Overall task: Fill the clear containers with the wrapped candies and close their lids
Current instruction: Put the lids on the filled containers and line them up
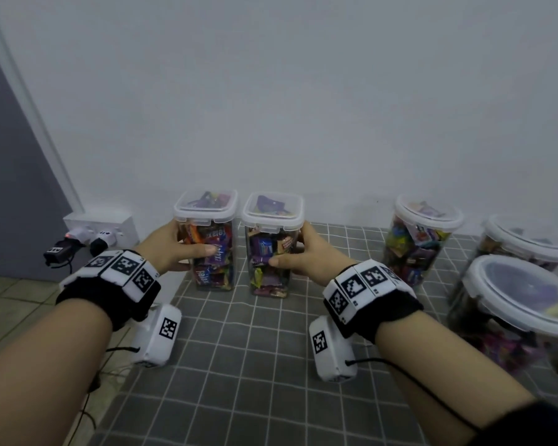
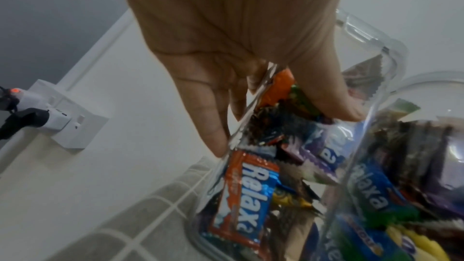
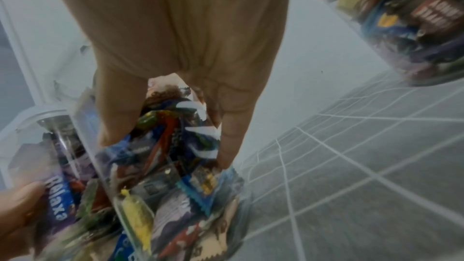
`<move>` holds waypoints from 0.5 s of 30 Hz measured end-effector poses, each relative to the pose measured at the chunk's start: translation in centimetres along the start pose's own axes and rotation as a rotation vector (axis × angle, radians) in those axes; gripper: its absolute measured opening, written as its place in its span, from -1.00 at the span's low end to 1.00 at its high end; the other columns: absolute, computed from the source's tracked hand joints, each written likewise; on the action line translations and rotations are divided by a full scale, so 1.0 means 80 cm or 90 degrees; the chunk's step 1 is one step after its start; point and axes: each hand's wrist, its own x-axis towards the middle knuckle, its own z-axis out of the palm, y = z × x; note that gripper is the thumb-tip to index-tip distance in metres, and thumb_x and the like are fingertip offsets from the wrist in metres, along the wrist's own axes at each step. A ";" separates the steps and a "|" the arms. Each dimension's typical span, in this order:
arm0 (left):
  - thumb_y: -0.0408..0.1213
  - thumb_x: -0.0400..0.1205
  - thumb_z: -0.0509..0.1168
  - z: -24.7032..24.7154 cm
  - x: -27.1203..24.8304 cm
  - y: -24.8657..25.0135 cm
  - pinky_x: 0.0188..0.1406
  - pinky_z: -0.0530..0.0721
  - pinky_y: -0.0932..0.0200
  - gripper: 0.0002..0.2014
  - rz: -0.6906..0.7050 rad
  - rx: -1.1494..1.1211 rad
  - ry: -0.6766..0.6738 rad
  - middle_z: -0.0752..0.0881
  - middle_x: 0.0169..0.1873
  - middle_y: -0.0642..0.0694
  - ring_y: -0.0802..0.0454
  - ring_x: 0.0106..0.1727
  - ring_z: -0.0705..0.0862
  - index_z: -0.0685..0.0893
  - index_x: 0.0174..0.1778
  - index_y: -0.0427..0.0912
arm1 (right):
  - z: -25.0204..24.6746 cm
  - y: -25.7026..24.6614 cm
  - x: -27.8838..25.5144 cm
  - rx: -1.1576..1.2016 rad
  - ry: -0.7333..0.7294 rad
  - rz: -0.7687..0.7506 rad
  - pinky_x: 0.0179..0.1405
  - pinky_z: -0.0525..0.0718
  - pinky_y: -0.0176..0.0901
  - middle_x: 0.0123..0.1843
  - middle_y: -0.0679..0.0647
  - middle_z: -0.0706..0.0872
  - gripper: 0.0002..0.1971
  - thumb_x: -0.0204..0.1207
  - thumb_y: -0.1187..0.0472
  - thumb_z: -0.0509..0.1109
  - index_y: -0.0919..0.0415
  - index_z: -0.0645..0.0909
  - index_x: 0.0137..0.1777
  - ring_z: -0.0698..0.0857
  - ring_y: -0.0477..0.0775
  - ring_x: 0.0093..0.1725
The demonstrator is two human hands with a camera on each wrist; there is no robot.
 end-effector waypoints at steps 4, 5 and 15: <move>0.36 -0.44 0.57 -0.004 0.010 0.007 -0.23 0.65 0.22 0.26 0.001 0.012 -0.041 0.71 0.03 0.14 0.17 0.03 0.68 0.48 0.29 0.09 | -0.002 0.001 0.019 0.011 -0.035 0.006 0.17 0.67 -0.04 0.33 0.00 0.56 -0.18 0.41 0.40 0.51 -0.05 0.18 0.55 0.55 0.10 0.37; 0.37 -0.43 0.57 -0.005 0.011 0.007 -0.25 0.65 0.24 0.25 0.001 0.015 -0.048 0.71 0.02 0.16 0.19 0.02 0.68 0.47 0.28 0.10 | -0.002 -0.001 0.020 0.017 -0.042 0.007 0.05 0.68 -0.16 0.30 -0.02 0.56 -0.19 0.42 0.42 0.49 -0.05 0.17 0.56 0.57 0.07 0.32; 0.19 -0.01 0.65 0.001 0.002 0.001 -0.19 0.65 0.22 -0.01 -0.024 0.001 -0.021 0.67 0.19 0.07 0.07 0.14 0.66 0.43 0.35 0.07 | 0.006 0.005 0.014 -0.009 -0.020 0.037 -0.06 0.74 -0.25 0.22 -0.11 0.59 -0.27 0.45 0.45 0.46 -0.03 0.24 0.50 0.63 -0.04 0.16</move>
